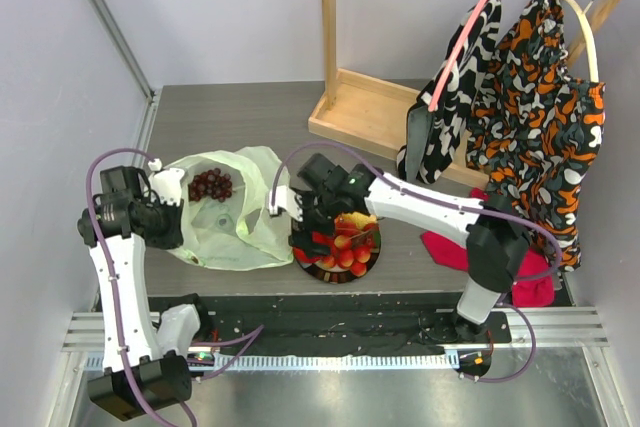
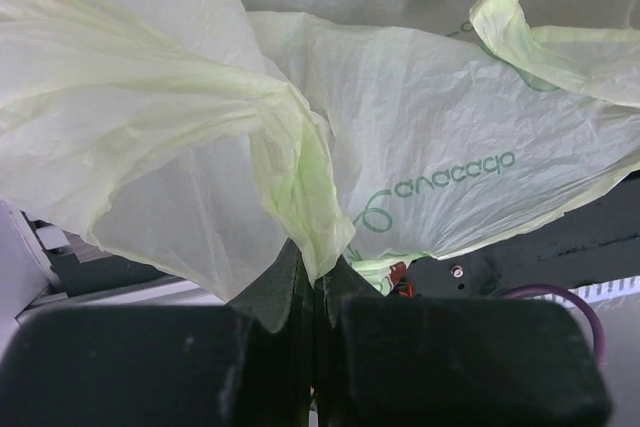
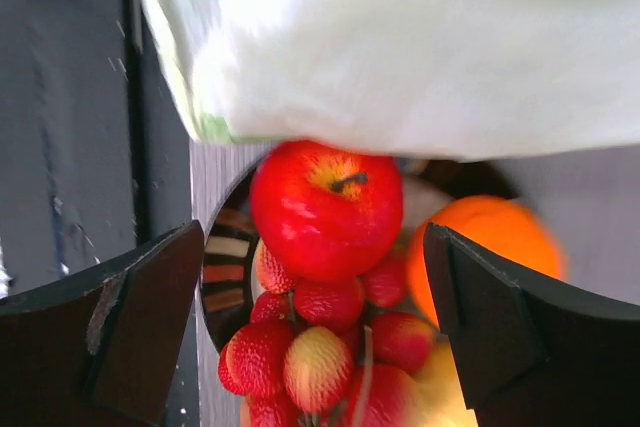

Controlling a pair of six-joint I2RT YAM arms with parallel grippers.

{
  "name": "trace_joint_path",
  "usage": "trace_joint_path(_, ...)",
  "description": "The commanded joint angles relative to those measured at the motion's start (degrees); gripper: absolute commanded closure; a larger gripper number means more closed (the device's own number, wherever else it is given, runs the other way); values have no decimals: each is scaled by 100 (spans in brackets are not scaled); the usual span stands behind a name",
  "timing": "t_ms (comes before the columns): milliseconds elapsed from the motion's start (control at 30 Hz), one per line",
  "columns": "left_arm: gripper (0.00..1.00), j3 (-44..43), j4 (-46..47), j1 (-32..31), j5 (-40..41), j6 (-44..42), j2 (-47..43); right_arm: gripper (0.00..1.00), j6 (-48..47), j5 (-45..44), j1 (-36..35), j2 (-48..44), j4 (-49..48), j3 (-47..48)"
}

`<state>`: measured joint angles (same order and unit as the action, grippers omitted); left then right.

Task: Take the fake fruits out of the plastic bag
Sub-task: Place the fake fruit on the plate, then adjust the plastic bag at the center of the board.

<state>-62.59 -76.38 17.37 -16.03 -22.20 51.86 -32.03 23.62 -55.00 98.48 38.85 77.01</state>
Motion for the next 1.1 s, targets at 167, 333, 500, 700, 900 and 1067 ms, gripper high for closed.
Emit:
trace_joint_path(167,100,-25,-105,4,-259,-75,-45,7,908,669,16,-330,-418,2203)
trace_joint_path(333,100,-306,-254,4,-173,-12,70,26,2102,1171,-159,880,-1406,3168)
trace_joint_path(500,100,-351,-851,12,381,-460,44,40,2279,1007,-722,1919,-1941,3628)
trace_joint_path(700,100,-429,-1853,12,1286,-1146,-71,43,3019,-179,-784,2984,-2769,3505)
trace_joint_path(900,100,-307,-1898,4,2744,-1428,-439,41,3071,-726,-644,2993,-2804,3137)
trace_joint_path(1067,100,168,-1855,4,3404,-1613,-370,34,3361,-1420,-389,2844,-2848,2820)
